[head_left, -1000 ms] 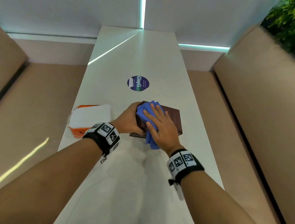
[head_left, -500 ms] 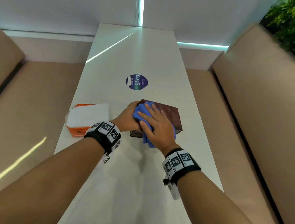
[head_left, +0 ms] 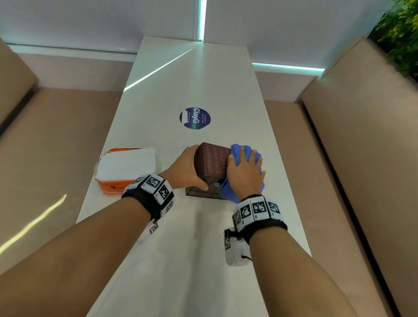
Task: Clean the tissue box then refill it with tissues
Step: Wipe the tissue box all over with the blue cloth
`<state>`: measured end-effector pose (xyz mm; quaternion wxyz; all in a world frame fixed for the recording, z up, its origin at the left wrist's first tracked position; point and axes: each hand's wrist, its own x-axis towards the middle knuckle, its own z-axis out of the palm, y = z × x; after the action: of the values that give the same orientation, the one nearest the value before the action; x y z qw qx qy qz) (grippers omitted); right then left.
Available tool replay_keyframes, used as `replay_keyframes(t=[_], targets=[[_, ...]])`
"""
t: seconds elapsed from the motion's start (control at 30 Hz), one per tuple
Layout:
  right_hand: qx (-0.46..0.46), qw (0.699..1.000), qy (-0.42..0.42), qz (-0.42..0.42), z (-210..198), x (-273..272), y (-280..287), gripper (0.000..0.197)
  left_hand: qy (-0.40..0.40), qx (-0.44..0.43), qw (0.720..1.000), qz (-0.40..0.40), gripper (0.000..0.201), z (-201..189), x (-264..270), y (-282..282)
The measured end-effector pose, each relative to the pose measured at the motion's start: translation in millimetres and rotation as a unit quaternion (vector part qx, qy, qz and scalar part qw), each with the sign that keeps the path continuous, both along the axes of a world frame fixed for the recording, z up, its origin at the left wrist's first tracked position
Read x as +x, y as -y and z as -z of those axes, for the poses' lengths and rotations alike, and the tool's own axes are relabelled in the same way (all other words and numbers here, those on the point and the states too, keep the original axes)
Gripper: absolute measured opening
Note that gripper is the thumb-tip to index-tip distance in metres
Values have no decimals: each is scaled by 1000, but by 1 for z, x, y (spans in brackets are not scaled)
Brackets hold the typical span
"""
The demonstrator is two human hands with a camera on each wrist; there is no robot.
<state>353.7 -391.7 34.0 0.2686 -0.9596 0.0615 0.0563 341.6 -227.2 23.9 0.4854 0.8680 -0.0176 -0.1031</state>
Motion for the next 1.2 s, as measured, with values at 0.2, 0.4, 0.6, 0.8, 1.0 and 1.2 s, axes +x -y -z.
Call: replay_keyframes(t=[0.2,0.4,0.6,0.8,1.0,1.2], targets=[[28,975,114,-188,-11,-30,-32,48,53,-47,997,35,61,-8,-3,5],[18,976,130,-173,4,-19,-13,48,36,-22,999,10,98,-4,-8,-1],[34,996,58,-58,11,5,14,47,-25,-2,1000,-14,108,-2,-5,-5],[293,955,-42,31,4,3,31,46,-53,-37,998,-20,112,-5,-8,-10],[556,817,-111,102,-11,9,43,26,-87,-130,986,-52,102,-19,-11,-15],[536,812,-166,162,-13,11,45,41,-108,-258,956,-85,75,-27,-15,-16]])
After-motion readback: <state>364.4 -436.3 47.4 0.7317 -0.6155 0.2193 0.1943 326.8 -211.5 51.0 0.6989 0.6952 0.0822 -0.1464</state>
